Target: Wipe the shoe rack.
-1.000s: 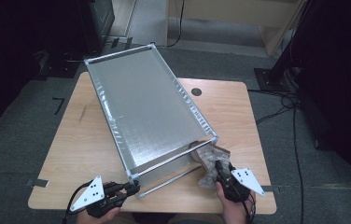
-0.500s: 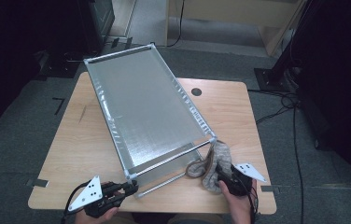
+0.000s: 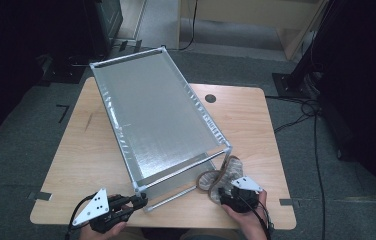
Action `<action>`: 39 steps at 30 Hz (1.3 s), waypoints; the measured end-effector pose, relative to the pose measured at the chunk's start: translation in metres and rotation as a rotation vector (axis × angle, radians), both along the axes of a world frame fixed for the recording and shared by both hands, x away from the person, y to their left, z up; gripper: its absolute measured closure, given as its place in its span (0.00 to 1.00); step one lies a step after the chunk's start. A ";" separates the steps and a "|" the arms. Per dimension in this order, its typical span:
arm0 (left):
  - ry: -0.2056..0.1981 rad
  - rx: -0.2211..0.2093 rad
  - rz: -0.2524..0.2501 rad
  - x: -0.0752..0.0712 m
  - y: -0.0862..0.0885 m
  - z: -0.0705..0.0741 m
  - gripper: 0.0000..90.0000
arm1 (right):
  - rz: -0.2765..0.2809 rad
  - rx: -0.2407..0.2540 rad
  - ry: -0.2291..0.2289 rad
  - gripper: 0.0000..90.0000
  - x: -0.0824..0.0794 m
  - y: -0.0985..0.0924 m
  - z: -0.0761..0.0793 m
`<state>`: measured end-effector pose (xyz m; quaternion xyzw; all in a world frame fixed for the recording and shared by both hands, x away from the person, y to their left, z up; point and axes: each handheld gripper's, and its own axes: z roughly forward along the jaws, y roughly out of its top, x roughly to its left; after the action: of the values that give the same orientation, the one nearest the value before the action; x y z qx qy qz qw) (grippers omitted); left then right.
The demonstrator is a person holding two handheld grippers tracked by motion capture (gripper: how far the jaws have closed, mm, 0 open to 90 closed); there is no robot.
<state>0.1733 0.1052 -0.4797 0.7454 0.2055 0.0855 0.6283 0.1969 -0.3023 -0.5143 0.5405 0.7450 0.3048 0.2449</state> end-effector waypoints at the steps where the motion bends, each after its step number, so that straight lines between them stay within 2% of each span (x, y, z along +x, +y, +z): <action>1: 0.001 0.000 -0.003 0.000 0.000 0.000 0.89 | 0.000 0.003 -0.003 0.55 -0.001 0.000 0.001; 4: 0.006 0.003 -0.009 0.001 0.001 0.000 0.89 | -0.001 0.032 -0.030 0.67 -0.002 -0.003 0.004; 7: 0.006 0.002 -0.010 0.002 0.001 0.000 0.89 | -0.019 0.082 -0.078 0.68 -0.003 -0.006 0.010; 10: 0.007 0.000 -0.011 0.002 0.001 0.000 0.89 | -0.022 0.138 -0.176 0.68 -0.006 -0.006 0.024; 13: 0.009 -0.003 -0.013 0.003 0.001 0.000 0.89 | -0.030 0.156 -0.278 0.67 -0.010 -0.003 0.041; 16: 0.008 -0.003 -0.013 0.003 0.001 0.000 0.89 | -0.039 0.219 -0.388 0.66 -0.017 -0.001 0.061; 18: 0.008 -0.004 -0.014 0.003 0.001 -0.001 0.89 | -0.036 0.256 -0.432 0.66 -0.020 0.002 0.069; 19: 0.008 -0.004 -0.014 0.003 0.001 -0.001 0.89 | -0.041 0.245 -0.428 0.66 -0.019 0.003 0.070; 21: 0.008 -0.004 -0.013 0.003 0.001 -0.001 0.89 | -0.042 0.227 -0.376 0.65 -0.014 0.005 0.063; 24: 0.008 -0.002 -0.011 0.003 0.001 -0.001 0.89 | -0.055 0.209 -0.229 0.65 -0.003 0.004 0.039; 26: 0.007 -0.001 -0.010 0.002 0.001 -0.001 0.89 | -0.066 0.172 -0.129 0.65 0.004 0.004 0.021; 28: 0.007 0.000 -0.011 0.002 0.001 -0.001 0.89 | -0.073 0.145 -0.075 0.65 0.007 0.004 0.009; 29: 0.006 0.001 -0.011 0.002 0.001 -0.001 0.89 | -0.076 0.147 -0.071 0.65 0.008 0.004 0.008; 31: 0.006 0.001 -0.012 0.003 0.001 -0.001 0.89 | -0.084 0.145 -0.092 0.65 0.006 0.006 0.013; 33: 0.007 0.000 -0.013 0.003 0.001 -0.001 0.89 | -0.083 0.148 -0.150 0.65 0.001 0.009 0.022; 36: 0.008 0.000 -0.013 0.003 0.001 -0.001 0.89 | -0.062 0.171 -0.268 0.65 -0.010 0.015 0.038; 38: 0.007 0.001 -0.012 0.003 0.001 -0.001 0.89 | -0.022 0.166 -0.334 0.65 -0.016 0.022 0.046; 39: 0.008 0.001 -0.011 0.003 0.001 -0.001 0.89 | 0.000 0.162 -0.344 0.65 -0.018 0.027 0.048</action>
<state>0.1758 0.1058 -0.4804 0.7473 0.2038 0.0792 0.6275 0.1785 -0.2750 -0.4663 0.4985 0.6650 0.4517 0.3244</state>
